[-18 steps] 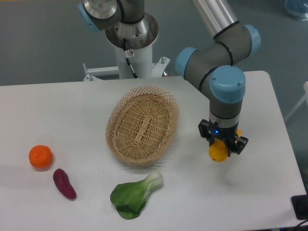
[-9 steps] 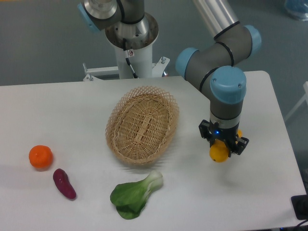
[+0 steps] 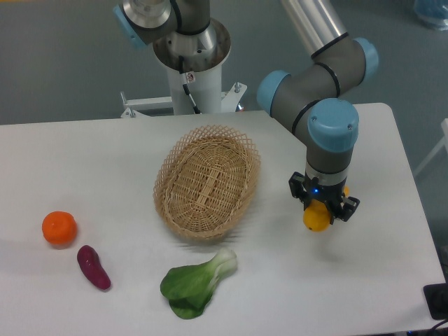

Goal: Place the mango on the table

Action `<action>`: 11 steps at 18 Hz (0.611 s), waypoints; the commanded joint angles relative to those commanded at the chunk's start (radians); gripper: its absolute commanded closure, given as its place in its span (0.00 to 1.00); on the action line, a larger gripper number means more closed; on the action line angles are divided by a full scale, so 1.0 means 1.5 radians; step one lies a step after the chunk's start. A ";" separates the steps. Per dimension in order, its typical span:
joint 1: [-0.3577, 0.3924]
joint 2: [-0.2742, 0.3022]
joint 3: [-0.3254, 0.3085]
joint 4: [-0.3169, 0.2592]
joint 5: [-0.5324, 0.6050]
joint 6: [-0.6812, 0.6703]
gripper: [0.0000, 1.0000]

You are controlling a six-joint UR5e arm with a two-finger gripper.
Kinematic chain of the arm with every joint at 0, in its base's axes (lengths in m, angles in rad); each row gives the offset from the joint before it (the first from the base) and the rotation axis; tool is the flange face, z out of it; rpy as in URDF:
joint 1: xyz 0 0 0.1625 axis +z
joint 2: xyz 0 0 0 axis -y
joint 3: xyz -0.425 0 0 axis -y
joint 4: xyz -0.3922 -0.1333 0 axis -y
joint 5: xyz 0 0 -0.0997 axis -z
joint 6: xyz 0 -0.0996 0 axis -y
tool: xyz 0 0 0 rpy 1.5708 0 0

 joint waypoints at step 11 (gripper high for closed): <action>0.025 0.033 -0.088 0.048 0.006 0.085 0.45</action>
